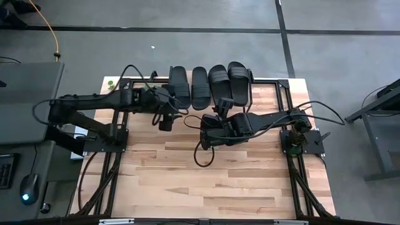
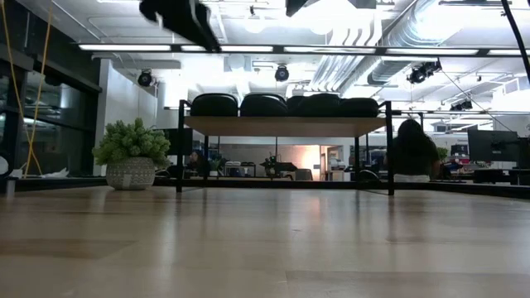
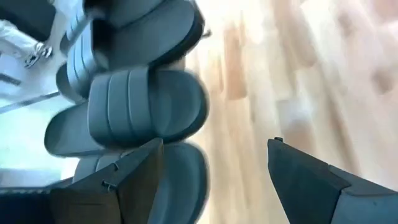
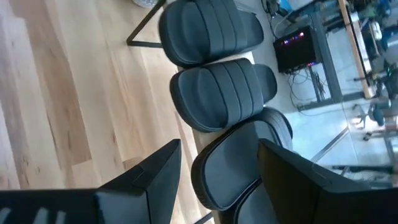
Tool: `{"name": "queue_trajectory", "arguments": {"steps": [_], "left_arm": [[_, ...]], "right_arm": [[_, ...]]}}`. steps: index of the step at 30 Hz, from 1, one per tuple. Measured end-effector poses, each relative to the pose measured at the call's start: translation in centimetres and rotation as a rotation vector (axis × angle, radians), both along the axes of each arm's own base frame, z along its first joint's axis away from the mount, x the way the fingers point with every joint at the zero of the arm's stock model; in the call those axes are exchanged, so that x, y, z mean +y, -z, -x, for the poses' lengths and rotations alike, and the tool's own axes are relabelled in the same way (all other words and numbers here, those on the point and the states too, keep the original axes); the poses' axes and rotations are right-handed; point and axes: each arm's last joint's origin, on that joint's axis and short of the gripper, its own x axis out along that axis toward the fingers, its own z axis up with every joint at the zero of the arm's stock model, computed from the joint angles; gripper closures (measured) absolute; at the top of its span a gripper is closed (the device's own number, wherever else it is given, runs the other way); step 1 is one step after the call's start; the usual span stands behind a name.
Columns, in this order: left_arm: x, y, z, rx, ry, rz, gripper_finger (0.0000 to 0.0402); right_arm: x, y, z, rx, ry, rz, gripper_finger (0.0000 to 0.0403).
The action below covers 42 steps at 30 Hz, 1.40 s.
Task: Pick and place slides into the shelf
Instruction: Return to Home Position
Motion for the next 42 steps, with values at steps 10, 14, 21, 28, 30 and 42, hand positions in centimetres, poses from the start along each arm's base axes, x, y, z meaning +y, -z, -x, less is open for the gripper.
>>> {"name": "queue_trajectory", "arguments": {"steps": [10,14,21,28,30,42], "left_arm": [[-5.6,-5.8,0.7,-0.221,0.175,0.131,0.0130],[-7.6,-7.1,0.9,-0.269,0.227,0.178,0.0130],[-10.6,-7.0,1.4,-0.246,0.343,0.211,0.0130],[-11.8,-7.7,2.4,-0.299,0.317,0.237,0.0130],[-11.6,-8.1,3.0,-0.319,0.306,0.239,0.0130],[-10.3,-11.2,7.8,-0.497,0.334,0.226,0.0130]], "right_arm": [[1.0,-0.2,-0.6,-0.029,-0.082,-0.027,0.0199],[1.1,-0.2,-0.6,0.006,-0.118,-0.020,0.0199],[1.1,-0.1,-0.5,-0.040,-0.067,-0.049,0.0199],[1.1,-2.0,-0.2,-0.137,-0.121,-0.101,0.0199],[1.0,-3.9,0.7,-0.199,-0.189,-0.161,0.0199],[-1.5,-14.2,11.6,-0.529,-0.438,-0.349,0.0199]]}}
